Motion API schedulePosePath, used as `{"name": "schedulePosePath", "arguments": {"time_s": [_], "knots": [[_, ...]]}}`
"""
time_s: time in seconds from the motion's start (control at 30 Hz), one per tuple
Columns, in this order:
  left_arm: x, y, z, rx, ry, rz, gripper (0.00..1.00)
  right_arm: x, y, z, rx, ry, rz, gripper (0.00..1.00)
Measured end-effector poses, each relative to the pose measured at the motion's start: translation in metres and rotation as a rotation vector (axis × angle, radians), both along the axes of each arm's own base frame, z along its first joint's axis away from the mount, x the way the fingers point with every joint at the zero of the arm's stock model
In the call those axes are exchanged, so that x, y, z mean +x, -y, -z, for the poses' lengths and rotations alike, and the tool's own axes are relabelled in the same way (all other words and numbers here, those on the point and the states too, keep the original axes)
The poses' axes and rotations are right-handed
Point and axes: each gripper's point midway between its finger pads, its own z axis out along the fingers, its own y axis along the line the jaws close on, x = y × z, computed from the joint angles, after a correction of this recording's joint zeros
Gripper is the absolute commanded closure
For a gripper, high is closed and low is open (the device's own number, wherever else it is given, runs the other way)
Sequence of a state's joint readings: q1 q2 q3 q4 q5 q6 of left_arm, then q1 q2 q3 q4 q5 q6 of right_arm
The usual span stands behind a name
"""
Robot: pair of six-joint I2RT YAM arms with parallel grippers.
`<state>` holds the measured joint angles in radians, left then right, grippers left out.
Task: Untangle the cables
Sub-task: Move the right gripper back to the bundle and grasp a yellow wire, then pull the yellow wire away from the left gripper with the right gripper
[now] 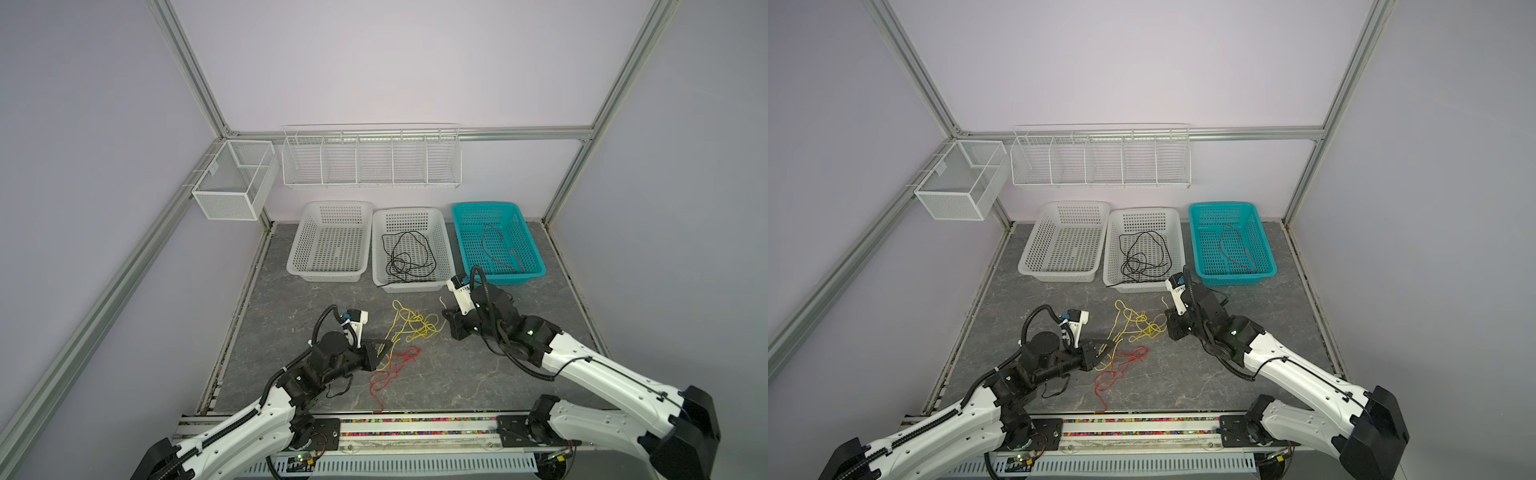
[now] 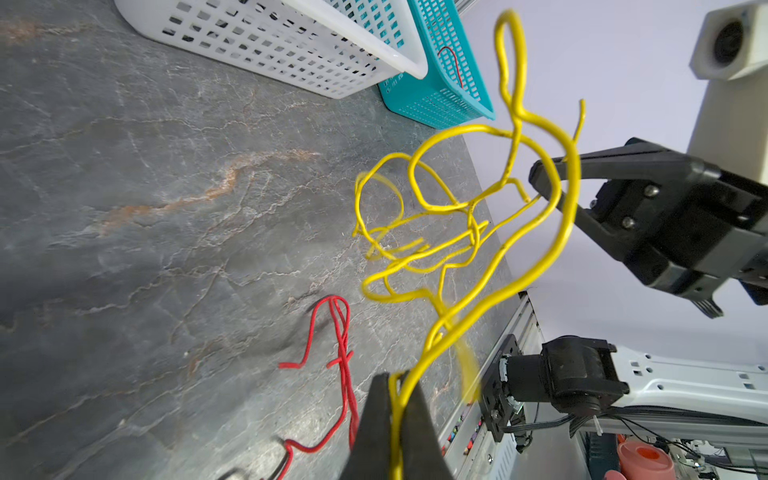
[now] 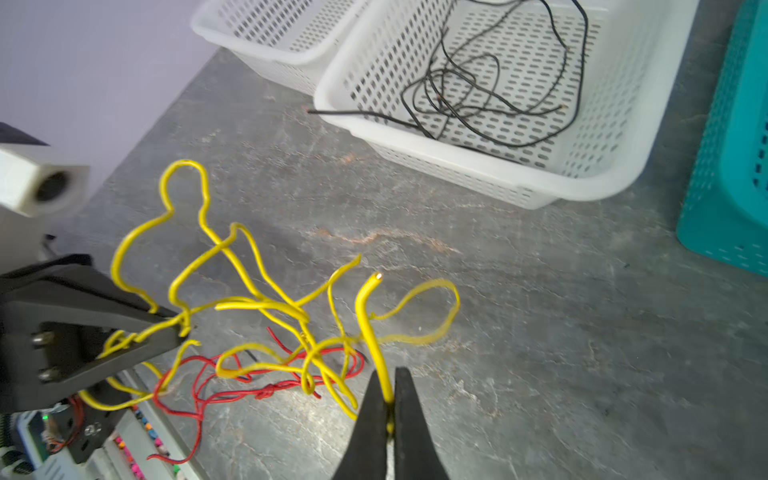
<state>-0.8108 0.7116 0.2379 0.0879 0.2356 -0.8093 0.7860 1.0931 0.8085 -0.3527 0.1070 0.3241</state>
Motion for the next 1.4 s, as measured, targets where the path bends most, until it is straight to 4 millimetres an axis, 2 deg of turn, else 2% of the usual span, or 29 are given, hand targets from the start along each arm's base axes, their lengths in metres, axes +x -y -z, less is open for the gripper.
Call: {"name": "schedulePosePath", "arguments": {"time_s": [0.17, 0.33, 0.43, 0.53, 0.6, 0.7, 0.8, 0.93, 1.07, 1.17, 1.33, 1.37, 1.4], "knots": [[-0.001, -0.005, -0.006, -0.007, 0.018, -0.015, 1.00, 0.008, 0.012, 0.024, -0.066, -0.054, 0.051, 0.93], [0.000, -0.014, -0.024, -0.050, 0.068, -0.056, 1.00, 0.015, 0.028, 0.061, -0.163, -0.148, 0.118, 0.93], [-0.001, -0.019, -0.038, -0.093, 0.098, -0.079, 1.00, 0.014, 0.033, 0.070, -0.171, -0.186, 0.126, 0.92], [-0.001, -0.020, -0.043, -0.111, 0.102, -0.082, 1.00, 0.008, 0.025, 0.067, -0.140, -0.198, 0.076, 0.87], [0.000, -0.018, -0.040, -0.104, 0.093, -0.081, 1.00, 0.003, 0.019, 0.058, -0.108, -0.188, 0.034, 0.83], [0.003, -0.014, -0.034, -0.091, 0.076, -0.079, 1.00, -0.005, 0.013, 0.034, -0.044, -0.140, -0.026, 0.73], [0.004, -0.010, -0.030, -0.085, 0.063, -0.070, 1.00, -0.010, 0.008, 0.014, 0.003, -0.100, -0.071, 0.57], [0.005, -0.005, -0.028, -0.088, 0.056, -0.052, 1.00, -0.019, -0.004, -0.003, 0.046, -0.070, -0.146, 0.44], [0.005, 0.001, -0.027, -0.091, 0.040, -0.032, 1.00, -0.026, -0.015, -0.012, 0.083, -0.049, -0.208, 0.42], [0.005, 0.003, -0.032, -0.104, 0.044, -0.023, 1.00, -0.026, -0.024, -0.010, 0.102, -0.058, -0.236, 0.42], [0.005, 0.004, -0.038, -0.119, 0.054, -0.018, 1.00, -0.024, -0.049, 0.015, 0.091, -0.109, -0.292, 0.44], [0.005, 0.005, -0.039, -0.121, 0.054, -0.017, 1.00, -0.024, -0.053, 0.021, 0.083, -0.119, -0.298, 0.47], [0.004, 0.005, -0.039, -0.124, 0.054, -0.016, 1.00, -0.023, -0.056, 0.027, 0.073, -0.127, -0.303, 0.60]]}}
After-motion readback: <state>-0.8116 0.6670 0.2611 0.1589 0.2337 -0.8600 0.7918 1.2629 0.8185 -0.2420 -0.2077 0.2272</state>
